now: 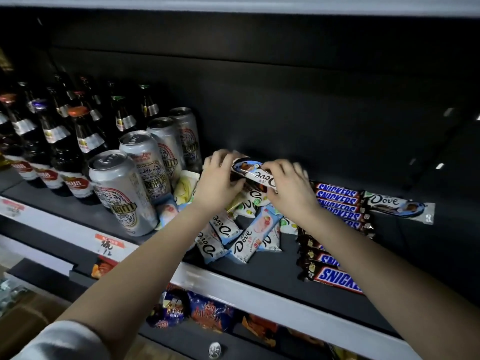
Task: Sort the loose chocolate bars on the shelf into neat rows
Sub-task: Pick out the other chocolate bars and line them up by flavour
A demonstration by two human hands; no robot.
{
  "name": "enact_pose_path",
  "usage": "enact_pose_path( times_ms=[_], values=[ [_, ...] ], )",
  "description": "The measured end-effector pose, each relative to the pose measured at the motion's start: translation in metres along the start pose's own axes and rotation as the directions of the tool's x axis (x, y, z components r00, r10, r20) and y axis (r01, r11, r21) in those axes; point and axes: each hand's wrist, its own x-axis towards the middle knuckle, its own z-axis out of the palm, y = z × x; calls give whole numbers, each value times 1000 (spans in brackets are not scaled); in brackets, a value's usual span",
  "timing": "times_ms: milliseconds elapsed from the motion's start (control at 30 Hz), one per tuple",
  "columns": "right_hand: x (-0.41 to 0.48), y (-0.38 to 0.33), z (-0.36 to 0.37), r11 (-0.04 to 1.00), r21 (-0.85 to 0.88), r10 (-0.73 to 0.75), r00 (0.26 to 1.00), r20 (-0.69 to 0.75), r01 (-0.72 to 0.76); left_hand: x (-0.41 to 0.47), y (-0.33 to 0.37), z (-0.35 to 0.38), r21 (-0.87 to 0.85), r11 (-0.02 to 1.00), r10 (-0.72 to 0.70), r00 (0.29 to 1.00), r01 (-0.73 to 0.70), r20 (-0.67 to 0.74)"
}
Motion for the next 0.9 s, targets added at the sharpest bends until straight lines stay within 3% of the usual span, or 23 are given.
enact_pose_path(
  times_ms=[100,167,300,433,700,800,900],
  values=[
    [-11,14,-13,990,56,129,990,-62,-126,3,26,11,-216,976,-18,998,5,-58],
    [-20,24,-21,977,113,193,973,-128,-179,5,48,18,-356,934,-49,998,36,-25],
    [-47,38,-30,975,173,182,942,-282,-137,8,99,34,-522,844,-75,991,122,110],
    [-73,58,-42,969,204,203,923,-327,-141,11,141,52,-679,713,-60,980,174,188],
    [-128,116,-79,957,-216,74,881,-468,-195,11,199,82,-699,715,243,939,-5,243],
    [-146,139,-89,886,-425,11,927,-376,-183,3,222,97,-655,745,373,895,-130,246],
    [-165,157,-97,827,-527,35,953,-301,-197,-3,240,109,-603,770,456,843,-211,287]
  ],
)
